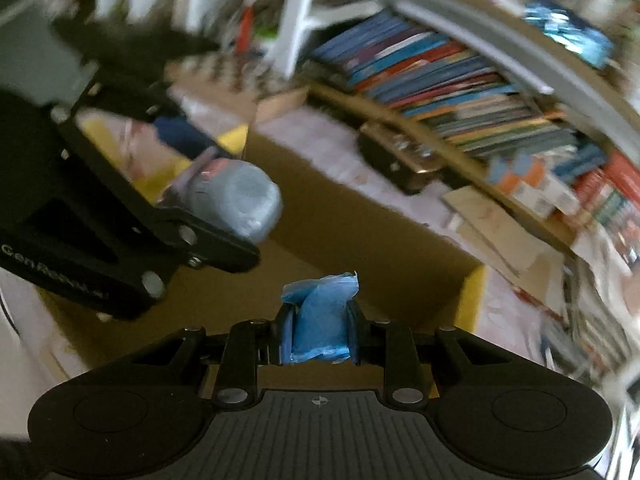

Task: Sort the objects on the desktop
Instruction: 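Lower the toy car and blue cloth into the yellow box and open both tools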

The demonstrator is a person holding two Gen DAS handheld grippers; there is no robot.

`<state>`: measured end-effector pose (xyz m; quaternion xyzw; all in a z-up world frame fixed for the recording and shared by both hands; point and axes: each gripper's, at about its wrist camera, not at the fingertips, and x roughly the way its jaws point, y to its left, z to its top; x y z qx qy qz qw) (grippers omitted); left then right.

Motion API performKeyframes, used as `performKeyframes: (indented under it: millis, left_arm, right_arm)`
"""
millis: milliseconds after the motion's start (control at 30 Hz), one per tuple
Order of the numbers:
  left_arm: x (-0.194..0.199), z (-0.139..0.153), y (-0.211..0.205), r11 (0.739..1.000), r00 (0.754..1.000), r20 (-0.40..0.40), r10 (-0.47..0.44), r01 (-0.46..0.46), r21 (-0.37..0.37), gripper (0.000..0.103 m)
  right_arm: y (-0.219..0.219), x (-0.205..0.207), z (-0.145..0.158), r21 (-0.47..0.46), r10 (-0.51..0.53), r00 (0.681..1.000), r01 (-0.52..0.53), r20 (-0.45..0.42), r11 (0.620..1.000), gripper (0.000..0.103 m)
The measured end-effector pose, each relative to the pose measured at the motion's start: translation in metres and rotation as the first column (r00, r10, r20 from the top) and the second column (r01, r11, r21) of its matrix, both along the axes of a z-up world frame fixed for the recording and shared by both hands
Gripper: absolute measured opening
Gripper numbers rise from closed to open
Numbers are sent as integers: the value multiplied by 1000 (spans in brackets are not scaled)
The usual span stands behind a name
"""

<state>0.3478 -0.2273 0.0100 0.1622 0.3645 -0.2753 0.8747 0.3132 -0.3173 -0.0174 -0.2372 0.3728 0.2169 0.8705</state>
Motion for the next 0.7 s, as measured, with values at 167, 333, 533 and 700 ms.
performKeyframes:
  millis: [167, 333, 533, 700]
  left_arm:
    - [31, -26, -12, 994, 997, -73, -5, 13, 109, 56]
    - [44, -40, -17, 984, 994, -112, -12, 31, 177, 56]
    - [52, -50, -20, 973, 993, -122, -12, 40, 226, 57]
    - [56, -57, -23, 970, 991, -133, -19, 51, 239, 57]
  right_arm:
    - [12, 33, -24, -124, 110, 990, -120, -86, 985, 26]
    - [20, 49, -38, -189, 171, 974, -198, -148, 962, 26]
    - [20, 64, -50, -215, 181, 966, -220, -186, 952, 26]
    - [16, 72, -53, -212, 175, 963, -218, -207, 953, 26]
